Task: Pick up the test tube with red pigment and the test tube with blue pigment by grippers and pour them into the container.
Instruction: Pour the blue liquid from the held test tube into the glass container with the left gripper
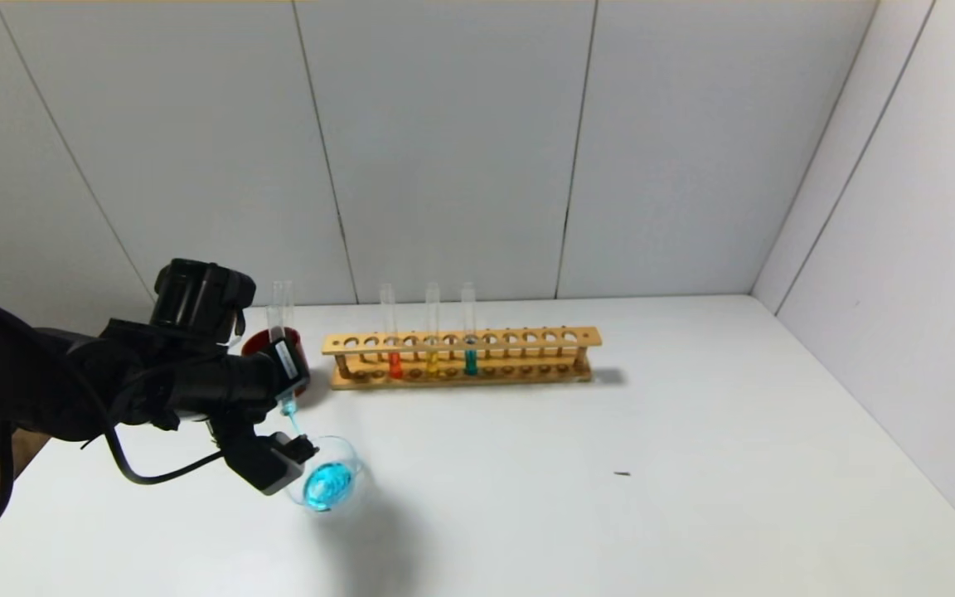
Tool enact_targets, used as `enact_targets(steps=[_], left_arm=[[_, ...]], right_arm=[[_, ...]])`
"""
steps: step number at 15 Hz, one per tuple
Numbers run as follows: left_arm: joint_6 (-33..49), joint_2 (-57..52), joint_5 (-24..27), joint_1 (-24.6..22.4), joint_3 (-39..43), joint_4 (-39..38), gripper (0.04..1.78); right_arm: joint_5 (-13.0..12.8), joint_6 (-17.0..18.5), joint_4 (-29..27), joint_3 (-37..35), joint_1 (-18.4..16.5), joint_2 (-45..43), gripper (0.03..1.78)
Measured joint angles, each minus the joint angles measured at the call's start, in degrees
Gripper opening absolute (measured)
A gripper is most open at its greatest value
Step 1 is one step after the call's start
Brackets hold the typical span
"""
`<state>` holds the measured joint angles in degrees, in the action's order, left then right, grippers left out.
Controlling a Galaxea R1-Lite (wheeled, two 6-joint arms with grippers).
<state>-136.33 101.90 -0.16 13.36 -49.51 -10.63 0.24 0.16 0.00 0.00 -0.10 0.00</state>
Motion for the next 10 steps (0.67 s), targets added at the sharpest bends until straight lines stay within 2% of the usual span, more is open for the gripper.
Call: enact_targets(steps=[10], left_arm=[[-2.1,-0.5,0.0,0.7,0.7,-1.7,0.33]], right_arm=[[0.0,0.0,0.0,0.0,0.0,0.0,1.75]])
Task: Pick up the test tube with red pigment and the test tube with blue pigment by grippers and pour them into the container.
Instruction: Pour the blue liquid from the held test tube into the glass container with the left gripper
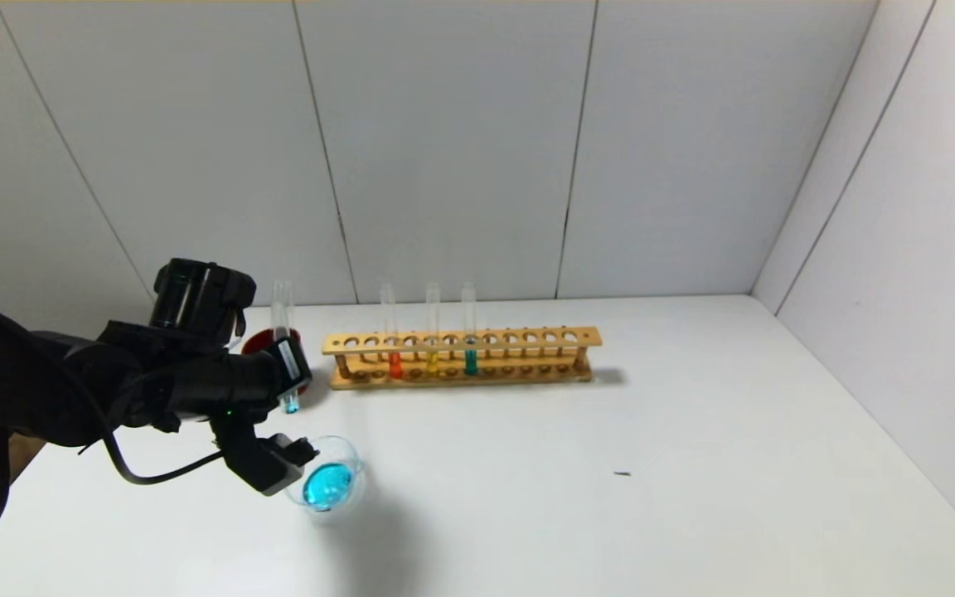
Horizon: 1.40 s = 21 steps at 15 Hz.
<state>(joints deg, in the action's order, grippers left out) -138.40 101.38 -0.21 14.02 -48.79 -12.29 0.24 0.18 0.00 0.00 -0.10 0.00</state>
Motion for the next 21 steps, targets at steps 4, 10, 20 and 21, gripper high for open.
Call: enact_targets(steps=[4,10,20,21], left_arm=[[-2.9,-0.9,-0.1,0.1,0.1,-0.6,0.33],[-5.5,-2.6,-1.9,0.9,2.8,-5.3,0.33],[-1.8,-5.9,-1.8,1.0,4.0,-9.0,0.33],[1.5,-6.8,-2.1,0.9,4.2,-9.9,0.33]], right_arm=[[0.0,0.0,0.0,0.0,0.0,0.0,1.75],[0.0,0.0,0.0,0.0,0.0,0.0,1.75],[0.0,0.0,0.0,0.0,0.0,0.0,1.75],[0.0,0.0,0.0,0.0,0.0,0.0,1.75]])
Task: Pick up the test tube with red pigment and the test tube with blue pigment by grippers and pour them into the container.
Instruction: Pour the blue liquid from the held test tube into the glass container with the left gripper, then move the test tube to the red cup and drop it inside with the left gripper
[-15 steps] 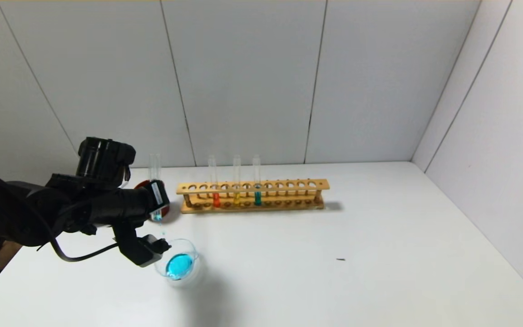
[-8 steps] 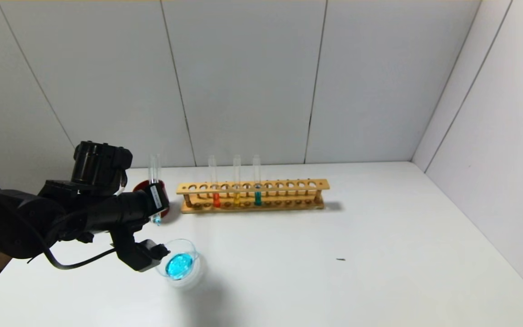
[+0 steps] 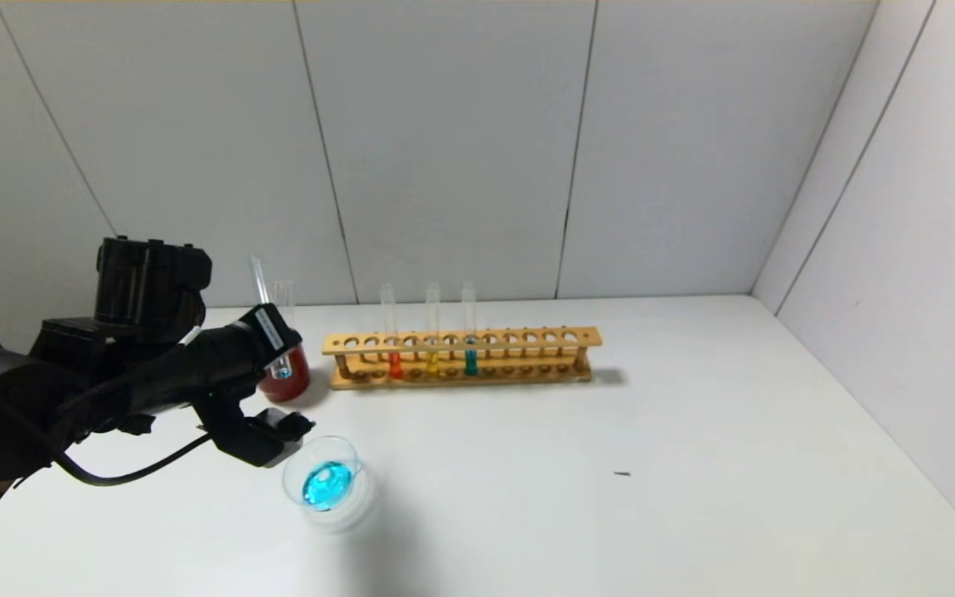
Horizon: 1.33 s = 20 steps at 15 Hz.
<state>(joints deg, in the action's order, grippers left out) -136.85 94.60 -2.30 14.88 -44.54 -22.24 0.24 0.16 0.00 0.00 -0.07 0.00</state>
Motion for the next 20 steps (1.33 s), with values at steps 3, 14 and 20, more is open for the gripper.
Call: enact_targets(steps=[3,14,20], left_arm=[[17.9,-3.7,-3.4,-0.4,1.5,-4.1,0.33],[108.5,-7.1,-6.5,-0.9,-9.3,3.2,0.33],[121.8,1.2,1.0,-10.0,-13.6,-0.6,0.33]], right_arm=[[0.0,0.0,0.0,0.0,0.0,0.0,1.75],[0.0,0.0,0.0,0.0,0.0,0.0,1.75],[0.0,0.0,0.0,0.0,0.0,0.0,1.75]])
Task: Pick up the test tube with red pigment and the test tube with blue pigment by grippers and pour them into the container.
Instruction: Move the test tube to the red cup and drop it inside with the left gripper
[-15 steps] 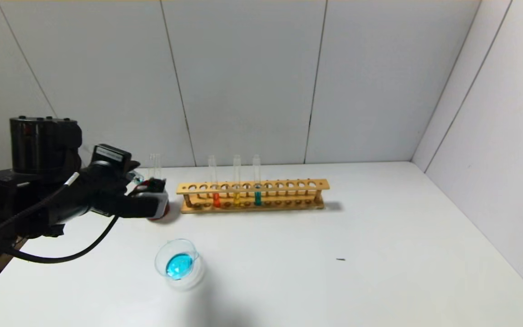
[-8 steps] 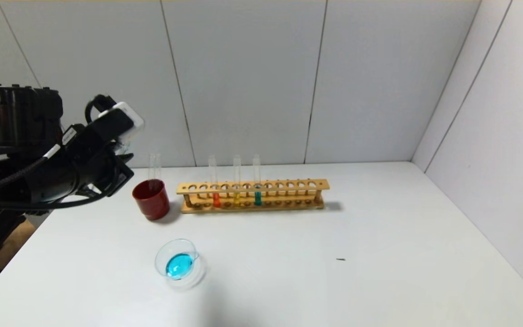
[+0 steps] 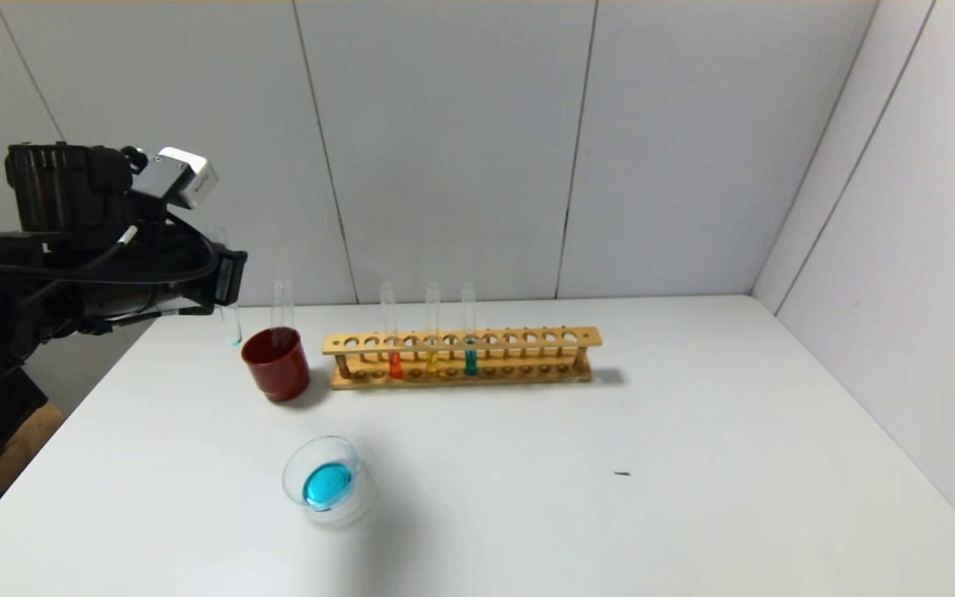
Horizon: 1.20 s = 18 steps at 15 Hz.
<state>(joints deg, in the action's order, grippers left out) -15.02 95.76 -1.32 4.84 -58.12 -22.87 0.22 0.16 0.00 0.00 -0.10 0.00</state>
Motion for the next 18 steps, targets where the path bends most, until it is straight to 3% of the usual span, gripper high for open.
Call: enact_targets(steps=[7,18], left_arm=[[4.3,12.0,4.9,-2.4,-3.2,-7.3,0.33],[4.6,19.7,5.5,-4.9,-4.3,-10.8,0.33]], right_arm=[[0.0,0.0,0.0,0.0,0.0,0.0,1.75],[0.0,0.0,0.0,0.0,0.0,0.0,1.75]])
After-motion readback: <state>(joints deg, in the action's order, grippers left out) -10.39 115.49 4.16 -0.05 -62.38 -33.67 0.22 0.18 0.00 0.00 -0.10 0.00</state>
